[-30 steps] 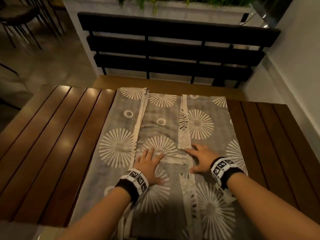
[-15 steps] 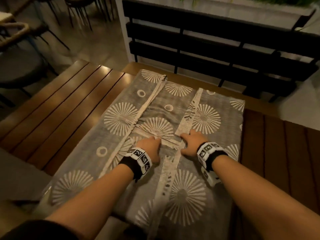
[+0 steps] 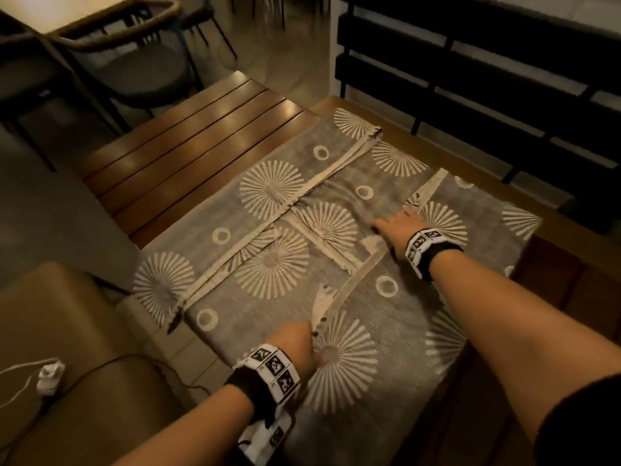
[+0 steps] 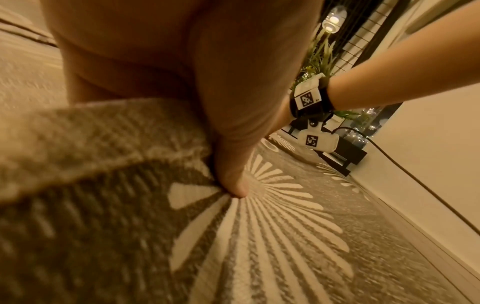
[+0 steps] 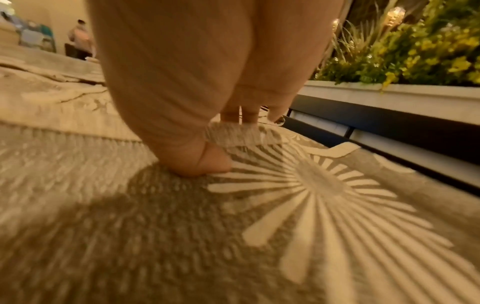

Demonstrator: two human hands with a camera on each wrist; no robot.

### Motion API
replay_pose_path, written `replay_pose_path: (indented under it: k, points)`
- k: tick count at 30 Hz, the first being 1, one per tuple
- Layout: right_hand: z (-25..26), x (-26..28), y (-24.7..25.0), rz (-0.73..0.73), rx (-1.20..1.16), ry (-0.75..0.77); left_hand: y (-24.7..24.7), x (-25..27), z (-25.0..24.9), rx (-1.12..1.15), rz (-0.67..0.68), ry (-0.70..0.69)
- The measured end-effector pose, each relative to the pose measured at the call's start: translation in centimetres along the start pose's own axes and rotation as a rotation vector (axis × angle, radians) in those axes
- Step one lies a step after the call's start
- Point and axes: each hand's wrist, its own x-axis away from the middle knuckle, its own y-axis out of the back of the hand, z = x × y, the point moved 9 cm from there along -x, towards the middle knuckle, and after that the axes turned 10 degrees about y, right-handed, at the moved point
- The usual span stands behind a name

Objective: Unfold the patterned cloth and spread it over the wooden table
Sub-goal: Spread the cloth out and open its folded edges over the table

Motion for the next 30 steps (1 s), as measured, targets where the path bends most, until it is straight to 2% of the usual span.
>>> replay_pose_path:
  k: [3, 7, 12, 19, 21, 24, 27, 28, 30]
  points:
    - [-1.4, 2.1, 0.0, 0.015, 0.056, -0.02, -0.9, 1.4, -2.1, -0.072, 0.078, -0.155]
    - [-4.4, 6.9, -1.3, 0.054, 0.131, -0.079, -1.9, 3.9, -5.5, -0.048, 0.221, -0.311]
    - [-8.8, 15.9, -4.1, 0.122, 0.209, -0.269, -4.5, 8.2, -11.8, -0.195, 0.442, -0.511]
    - [-10.1, 30.5, -8.2, 0.184, 0.254, -0.504, -11.1, 16.4, -20.2, -0.112, 0.647, -0.876]
    - [-10.3, 34.5, -9.9, 0.21, 0.216, -0.585, -13.2, 18.5, -21.2, -0.147, 0.672, -0.93]
    - [-10.5, 39.1, -12.2, 0.23, 0.143, -0.672, -16.6, 20.5, -21.8, -0.288, 0.664, -0.935]
    - [-10.2, 42.9, -14.4, 0.245, 0.06, -0.776, -21.0, 22.5, -21.5, -0.266, 0.926, -0.812]
    - [-9.8, 43.7, -15.3, 0.247, 0.021, -0.808, -22.0, 23.5, -21.5, -0.282, 0.972, -0.791]
    - [-8.9, 44.2, -16.4, 0.175, -0.048, -0.816, -23.7, 24.7, -22.0, -0.356, 0.96, -0.827]
